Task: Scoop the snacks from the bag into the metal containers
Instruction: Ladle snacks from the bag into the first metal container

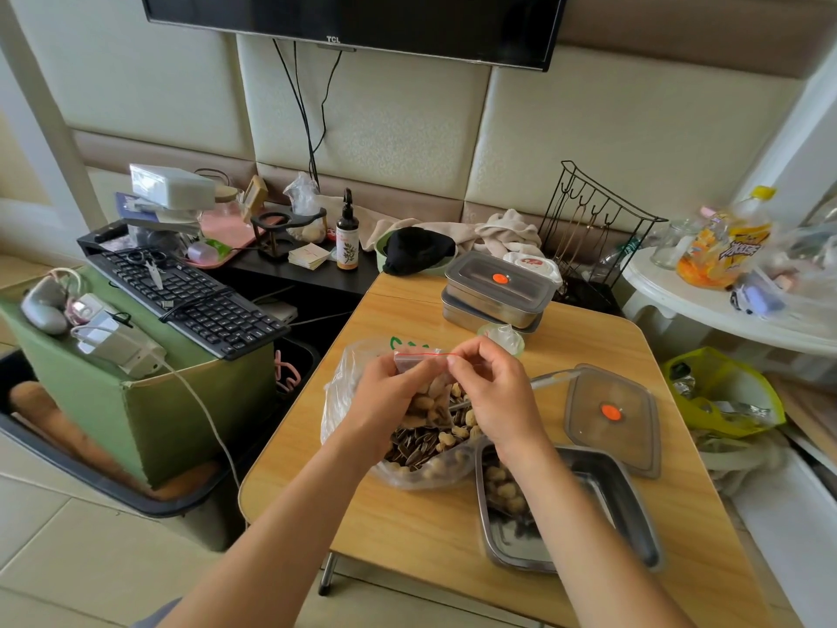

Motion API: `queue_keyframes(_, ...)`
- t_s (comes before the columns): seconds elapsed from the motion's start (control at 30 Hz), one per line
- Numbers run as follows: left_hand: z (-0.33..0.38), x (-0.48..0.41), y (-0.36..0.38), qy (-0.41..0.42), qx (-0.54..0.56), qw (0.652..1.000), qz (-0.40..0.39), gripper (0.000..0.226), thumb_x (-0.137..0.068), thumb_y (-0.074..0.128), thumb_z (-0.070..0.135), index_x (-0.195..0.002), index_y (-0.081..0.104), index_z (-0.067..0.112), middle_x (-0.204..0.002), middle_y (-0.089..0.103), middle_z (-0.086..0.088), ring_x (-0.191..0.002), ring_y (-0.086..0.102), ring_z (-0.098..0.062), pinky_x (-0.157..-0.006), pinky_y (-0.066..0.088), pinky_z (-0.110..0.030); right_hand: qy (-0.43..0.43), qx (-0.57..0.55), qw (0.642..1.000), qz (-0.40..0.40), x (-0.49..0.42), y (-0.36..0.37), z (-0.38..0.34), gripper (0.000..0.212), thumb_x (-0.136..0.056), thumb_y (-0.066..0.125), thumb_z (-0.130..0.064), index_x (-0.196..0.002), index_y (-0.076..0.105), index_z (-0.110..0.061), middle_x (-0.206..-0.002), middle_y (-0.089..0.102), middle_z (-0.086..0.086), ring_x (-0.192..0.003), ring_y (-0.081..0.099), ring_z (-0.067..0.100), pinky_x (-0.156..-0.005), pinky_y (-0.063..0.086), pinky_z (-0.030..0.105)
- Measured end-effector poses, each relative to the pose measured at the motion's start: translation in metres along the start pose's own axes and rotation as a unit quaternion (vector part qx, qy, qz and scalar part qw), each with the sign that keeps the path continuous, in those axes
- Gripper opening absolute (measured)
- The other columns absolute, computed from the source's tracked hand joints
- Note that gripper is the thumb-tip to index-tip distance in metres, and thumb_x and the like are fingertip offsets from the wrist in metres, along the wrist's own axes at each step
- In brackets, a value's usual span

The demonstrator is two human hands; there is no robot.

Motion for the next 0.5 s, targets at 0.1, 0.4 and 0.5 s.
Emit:
queue_keyframes(0.1, -0.0015, -0.001, -0.0017, -0.005, 0.011, 1.0, 0.005, 0.027, -0.093, 0.074, 0.028, -0.108, 0.073, 0.006, -0.096, 0.078, -0.016, -0.092, 0.076, -0.034, -0.072, 0.064, -0.04, -0.011, 0.009, 1.0, -0.004, -0.0002, -0.0003, 0.0002, 0.012, -0.098, 0.066, -0.023, -0.087, 0.069, -0.024, -0.084, 0.073, -0.002, -0.085, 0.07, 0.021, -0.083, 0.059, 0.05)
queue_keyframes(0.4, -0.0014, -0.0016, -0.0028, -0.001, 0.018, 1.0, -0.007, 0.03, -0.094, 0.073, 0.025, -0.111, 0.072, -0.001, -0.097, 0.077, -0.019, -0.092, 0.075, -0.036, -0.073, 0.063, -0.038, -0.026, 0.014, 1.0, -0.01, 0.0007, -0.0019, -0.0007, 0.012, -0.099, 0.066, -0.021, -0.088, 0.069, -0.023, -0.084, 0.072, -0.004, -0.084, 0.069, 0.018, -0.082, 0.059, 0.049)
queue_keyframes(0.5, 0.0007, -0.0009, -0.003, 0.003, 0.017, 1.0, -0.02, 0.028, -0.095, 0.071, 0.024, -0.111, 0.073, 0.0, -0.098, 0.077, -0.02, -0.091, 0.075, -0.036, -0.071, 0.064, -0.038, -0.019, 0.003, 1.0, -0.02, 0.0002, -0.0031, -0.0001, 0.01, -0.099, 0.067, -0.023, -0.09, 0.071, -0.024, -0.086, 0.074, -0.002, -0.088, 0.071, 0.019, -0.085, 0.059, 0.049)
Point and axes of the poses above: each hand's wrist, its own x-axis away from the middle knuckle, its own y-axis out of the palm, z = x × y, the point moved 4 cm from there along -x, towards the middle knuckle
